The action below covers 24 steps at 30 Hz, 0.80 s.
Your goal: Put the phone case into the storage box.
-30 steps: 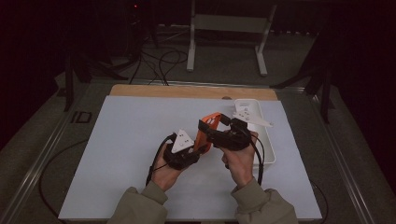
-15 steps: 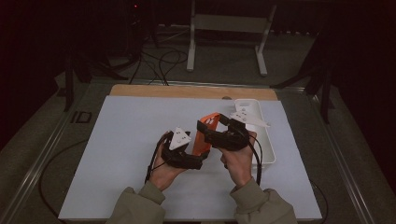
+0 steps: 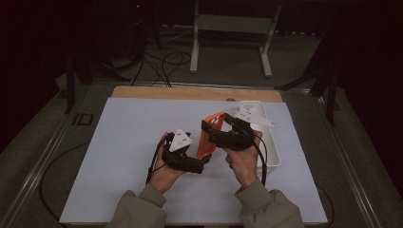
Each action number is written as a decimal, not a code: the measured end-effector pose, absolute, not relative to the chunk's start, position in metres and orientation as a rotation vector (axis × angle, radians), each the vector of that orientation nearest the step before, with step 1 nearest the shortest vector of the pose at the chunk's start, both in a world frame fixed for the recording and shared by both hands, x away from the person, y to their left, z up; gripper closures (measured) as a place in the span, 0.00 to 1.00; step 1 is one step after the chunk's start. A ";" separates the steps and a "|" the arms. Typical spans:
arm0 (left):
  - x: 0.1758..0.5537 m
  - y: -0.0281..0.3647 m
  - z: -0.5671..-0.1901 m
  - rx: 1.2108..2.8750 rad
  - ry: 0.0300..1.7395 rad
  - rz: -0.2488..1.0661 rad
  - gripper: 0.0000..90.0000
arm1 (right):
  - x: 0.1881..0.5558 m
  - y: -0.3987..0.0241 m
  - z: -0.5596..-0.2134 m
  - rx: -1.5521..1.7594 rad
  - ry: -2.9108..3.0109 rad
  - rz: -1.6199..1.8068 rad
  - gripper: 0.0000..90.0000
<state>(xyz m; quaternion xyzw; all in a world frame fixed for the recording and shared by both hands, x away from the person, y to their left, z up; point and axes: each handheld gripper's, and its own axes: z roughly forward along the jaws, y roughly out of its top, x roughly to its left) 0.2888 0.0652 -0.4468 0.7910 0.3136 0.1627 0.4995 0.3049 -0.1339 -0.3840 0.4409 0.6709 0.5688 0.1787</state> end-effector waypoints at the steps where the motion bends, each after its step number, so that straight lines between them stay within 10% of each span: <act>1: 0.289 0.066 -0.446 1.912 0.761 0.397 0.00 | 0.305 -0.134 -0.384 1.247 1.897 1.605 0.18; 24: 0.294 0.086 -0.442 1.917 0.779 0.420 0.00 | 0.318 -0.139 -0.377 1.239 1.877 1.559 0.18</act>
